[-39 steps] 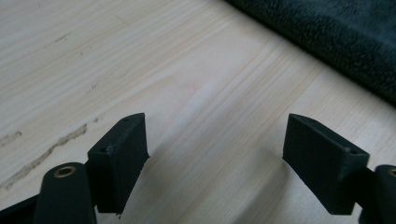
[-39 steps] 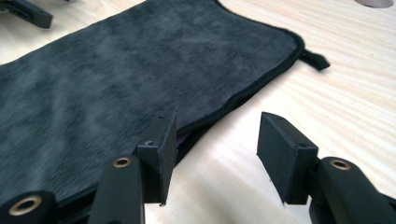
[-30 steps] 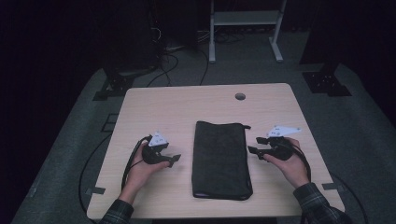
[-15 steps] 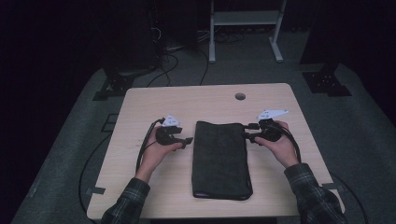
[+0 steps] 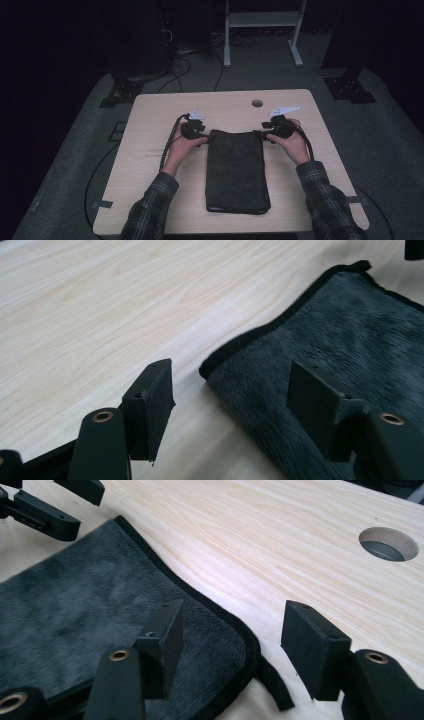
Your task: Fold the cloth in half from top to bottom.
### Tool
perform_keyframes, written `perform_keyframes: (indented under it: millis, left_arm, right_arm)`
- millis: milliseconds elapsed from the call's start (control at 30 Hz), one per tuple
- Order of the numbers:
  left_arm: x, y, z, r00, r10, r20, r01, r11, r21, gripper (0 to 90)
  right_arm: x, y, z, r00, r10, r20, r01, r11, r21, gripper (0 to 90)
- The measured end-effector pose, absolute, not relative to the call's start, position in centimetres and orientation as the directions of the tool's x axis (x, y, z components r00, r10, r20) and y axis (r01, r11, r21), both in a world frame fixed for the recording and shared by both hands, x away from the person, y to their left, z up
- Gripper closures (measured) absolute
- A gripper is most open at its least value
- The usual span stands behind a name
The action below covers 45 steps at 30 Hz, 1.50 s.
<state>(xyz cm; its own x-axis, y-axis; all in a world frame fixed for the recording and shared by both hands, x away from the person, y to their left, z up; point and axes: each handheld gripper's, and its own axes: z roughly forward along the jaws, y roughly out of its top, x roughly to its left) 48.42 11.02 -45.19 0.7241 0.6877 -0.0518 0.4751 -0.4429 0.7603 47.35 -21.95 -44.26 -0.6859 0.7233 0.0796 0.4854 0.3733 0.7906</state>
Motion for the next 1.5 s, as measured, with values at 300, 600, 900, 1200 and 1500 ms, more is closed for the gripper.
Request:
perform_keyframes:
  millis: [300,600,900,1200,1500]
  left_arm:
    - [49.9,10.0,-47.0,0.701,0.712,-0.041,0.510,-0.460,0.727,37.4]
    - [50.3,10.2,-47.2,0.720,0.692,-0.044,0.510,-0.485,0.710,42.0]
    - [50.1,9.8,-46.9,0.758,0.646,-0.095,0.514,-0.500,0.697,73.2]
    - [50.0,9.7,-46.9,0.749,0.653,-0.114,0.530,-0.487,0.694,81.5]
    - [50.1,10.3,-46.1,0.737,0.666,-0.117,0.515,-0.441,0.735,82.5]
  right_arm:
    - [48.9,-21.8,-46.9,-0.664,0.741,0.100,0.537,0.380,0.753,39.9]
    - [49.1,-21.4,-47.9,-0.685,0.722,0.094,0.531,0.408,0.742,38.8]
    - [48.6,-21.2,-48.3,-0.722,0.688,0.078,0.483,0.420,0.768,51.4]
    - [48.6,-20.8,-48.0,-0.730,0.667,0.148,0.525,0.409,0.746,77.9]
    - [49.0,-20.4,-46.7,-0.670,0.730,0.137,0.553,0.368,0.747,81.1]
